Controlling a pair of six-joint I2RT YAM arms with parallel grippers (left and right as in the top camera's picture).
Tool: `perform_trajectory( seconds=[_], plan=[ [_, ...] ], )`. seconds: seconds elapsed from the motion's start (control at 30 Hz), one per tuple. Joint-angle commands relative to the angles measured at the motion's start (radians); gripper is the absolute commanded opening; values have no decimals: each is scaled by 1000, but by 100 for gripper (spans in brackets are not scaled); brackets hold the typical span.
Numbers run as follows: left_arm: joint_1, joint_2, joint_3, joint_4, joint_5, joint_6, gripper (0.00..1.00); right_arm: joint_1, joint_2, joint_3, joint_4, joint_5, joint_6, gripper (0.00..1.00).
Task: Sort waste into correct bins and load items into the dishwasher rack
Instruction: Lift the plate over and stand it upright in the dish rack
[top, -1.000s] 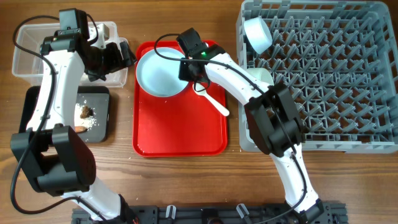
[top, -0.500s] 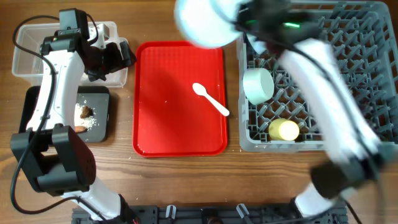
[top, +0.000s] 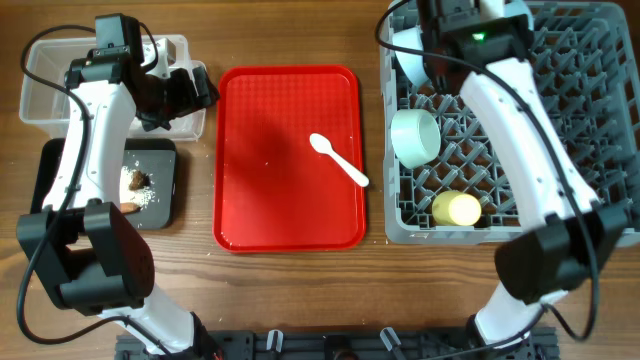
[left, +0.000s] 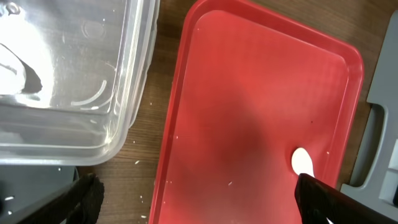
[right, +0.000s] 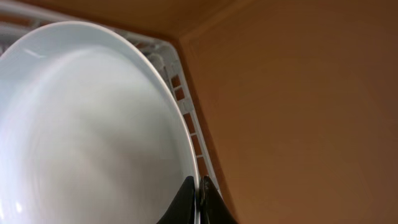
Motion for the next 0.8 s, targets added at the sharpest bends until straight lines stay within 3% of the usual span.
perform_trajectory(
  seconds=[0.0, 0.13, 0.17, 0.23, 0.3, 0.4, 0.5, 0.57, 0.6, 0.77],
  plan=[
    [2, -21, 10, -1, 2, -2, 100, -35, 101, 0, 59, 27, -155, 4],
    [2, -21, 10, -1, 2, -2, 100, -79, 132, 0, 63, -164, -176, 4],
    [2, -21, 10, 0, 2, -2, 100, -84, 132, 0, 63, -220, -195, 11],
    [2, -21, 10, -1, 2, -2, 100, -85, 132, 0, 75, -357, -197, 44],
    [2, -21, 10, -1, 2, -2, 100, -82, 127, 6, 92, -395, -111, 77],
    [2, -21, 10, -1, 2, -2, 100, -72, 68, 47, 61, -499, -46, 97],
    [2, -21, 10, -1, 2, -2, 100, -42, -62, 63, 39, -882, -42, 99],
    [2, -21, 10, -1, 2, -2, 100, -16, -148, 63, 49, -1395, -61, 100],
    [2, -21, 10, -1, 2, -2, 100, -8, -157, 63, 63, -1563, -111, 100],
    [2, -21, 10, -1, 2, -2, 100, 80, -28, 46, 3, -1572, -176, 82]
  ],
)
